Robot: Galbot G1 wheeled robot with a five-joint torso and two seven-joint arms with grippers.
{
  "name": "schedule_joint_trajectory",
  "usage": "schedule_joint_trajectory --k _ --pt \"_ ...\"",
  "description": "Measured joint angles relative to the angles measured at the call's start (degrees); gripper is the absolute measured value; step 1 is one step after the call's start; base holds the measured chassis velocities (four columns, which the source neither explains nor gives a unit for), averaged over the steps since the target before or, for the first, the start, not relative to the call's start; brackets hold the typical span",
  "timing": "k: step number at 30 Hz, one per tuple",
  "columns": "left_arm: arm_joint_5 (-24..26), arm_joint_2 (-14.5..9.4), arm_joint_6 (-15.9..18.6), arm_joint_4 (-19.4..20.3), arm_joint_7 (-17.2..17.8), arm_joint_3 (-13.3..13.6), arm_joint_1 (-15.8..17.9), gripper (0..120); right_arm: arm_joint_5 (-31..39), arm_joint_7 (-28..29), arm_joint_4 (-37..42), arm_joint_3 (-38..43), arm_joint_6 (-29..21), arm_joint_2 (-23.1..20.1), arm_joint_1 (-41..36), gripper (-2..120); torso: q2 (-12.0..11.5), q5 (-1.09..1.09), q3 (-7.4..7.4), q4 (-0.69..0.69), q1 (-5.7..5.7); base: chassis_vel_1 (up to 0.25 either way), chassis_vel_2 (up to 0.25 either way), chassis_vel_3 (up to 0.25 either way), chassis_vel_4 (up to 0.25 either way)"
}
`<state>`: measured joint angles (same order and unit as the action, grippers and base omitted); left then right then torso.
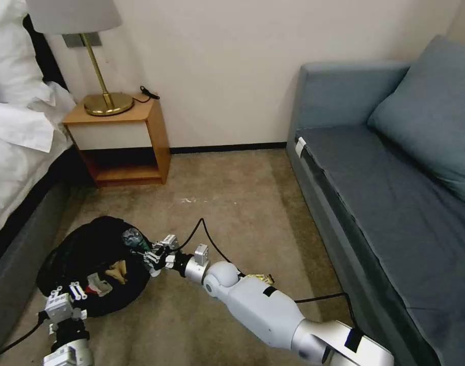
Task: Pick up the trash bin, then pick up the garbage on the floor and place it into the trash bin.
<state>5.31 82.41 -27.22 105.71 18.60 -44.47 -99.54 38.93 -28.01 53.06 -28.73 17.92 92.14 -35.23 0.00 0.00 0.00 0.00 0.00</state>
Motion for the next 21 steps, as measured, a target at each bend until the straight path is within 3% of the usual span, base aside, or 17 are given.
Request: schedule_joint_trajectory --k 11,21 --pt "-0.49 0.22 0.17 -0.96 -0.53 0.26 1.22 6 5.97 -0.5 5.14 -1.72 -0.19 0.01 1.05 21 0.0 0.0 0.0 0.01 0.0 0.0 0.0 0.0 0.0" --pt "0.64 0.33 0.04 -1.07 -1.27 0.38 1.86 6 0.42 -0.32 2.21 -2.13 0.71 -0.02 0.11 21 0.0 0.0 0.0 0.0 0.0 0.0 0.0 0.0 0.0"
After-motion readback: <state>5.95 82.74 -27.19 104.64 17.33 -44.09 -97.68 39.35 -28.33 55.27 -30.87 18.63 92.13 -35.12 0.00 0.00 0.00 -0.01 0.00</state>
